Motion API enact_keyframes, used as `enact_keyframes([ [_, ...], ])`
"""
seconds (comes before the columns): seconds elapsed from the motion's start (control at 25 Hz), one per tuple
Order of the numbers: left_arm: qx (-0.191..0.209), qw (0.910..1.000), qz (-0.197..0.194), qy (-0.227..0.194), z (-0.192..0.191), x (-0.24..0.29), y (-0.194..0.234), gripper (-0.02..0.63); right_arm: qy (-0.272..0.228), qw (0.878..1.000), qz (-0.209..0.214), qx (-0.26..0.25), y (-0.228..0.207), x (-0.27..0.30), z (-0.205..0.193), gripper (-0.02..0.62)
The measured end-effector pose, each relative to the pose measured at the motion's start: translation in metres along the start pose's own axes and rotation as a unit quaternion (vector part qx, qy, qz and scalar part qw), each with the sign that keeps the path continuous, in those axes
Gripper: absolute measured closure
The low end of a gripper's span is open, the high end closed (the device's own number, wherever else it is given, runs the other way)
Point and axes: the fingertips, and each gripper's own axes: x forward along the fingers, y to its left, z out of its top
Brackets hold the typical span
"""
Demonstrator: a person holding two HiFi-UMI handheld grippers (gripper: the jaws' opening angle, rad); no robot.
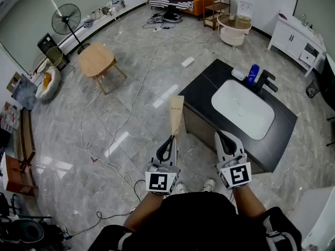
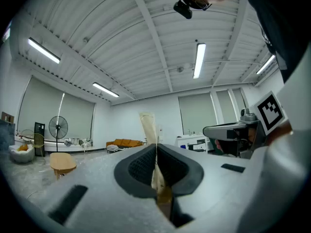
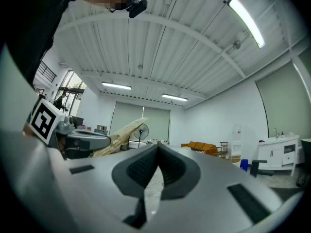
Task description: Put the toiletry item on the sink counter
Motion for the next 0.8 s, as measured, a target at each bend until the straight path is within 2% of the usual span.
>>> enact_keyframes([
  [0.4, -0.004, 0.9997, -0.019, 0.011, -0.008, -0.01, 0.014, 0.589, 0.015, 1.0, -0.001, -0.007, 0.025, 0.008, -0.006, 0.591],
  [0.6, -0.007, 0.9995, -0.028, 0.008, -0.01, -0.017, 0.019, 0.588, -0.004, 1.0, -0.02, -0.008, 0.032, 0.004, -0.001, 0.59],
  [0.8, -0.001, 0.9993, -0.037, 0.011, -0.014, -0.01, 0.027, 0.587, 0.004, 0.999, -0.037, 0.001, 0.028, 0.006, -0.002, 0.589],
])
